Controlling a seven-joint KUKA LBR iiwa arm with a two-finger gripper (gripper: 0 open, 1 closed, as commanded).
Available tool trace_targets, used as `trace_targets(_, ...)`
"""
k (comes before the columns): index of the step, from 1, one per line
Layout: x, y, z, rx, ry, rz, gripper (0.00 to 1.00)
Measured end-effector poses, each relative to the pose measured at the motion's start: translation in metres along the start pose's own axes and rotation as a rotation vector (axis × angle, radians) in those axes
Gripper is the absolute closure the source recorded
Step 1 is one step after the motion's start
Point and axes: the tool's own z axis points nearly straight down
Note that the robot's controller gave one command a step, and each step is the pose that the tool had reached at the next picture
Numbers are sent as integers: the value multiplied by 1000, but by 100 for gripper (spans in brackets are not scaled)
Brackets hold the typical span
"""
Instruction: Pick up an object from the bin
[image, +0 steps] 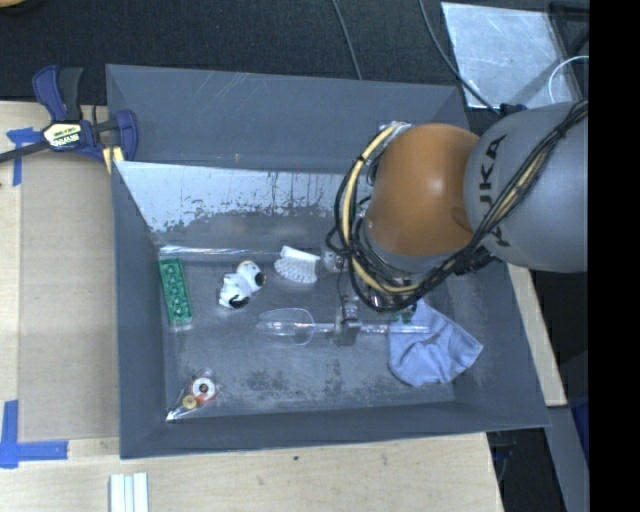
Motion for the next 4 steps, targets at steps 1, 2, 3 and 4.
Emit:
trace_targets(1,-7,-5,85,1,2,-70,0)
trace_targets(2,-7,-4,80,-1,-15,57,0)
trace_targets(3,-10,-5,82,0,-8,-61,100)
trace_targets(4,-10,-5,81,0,-8,-61,100)
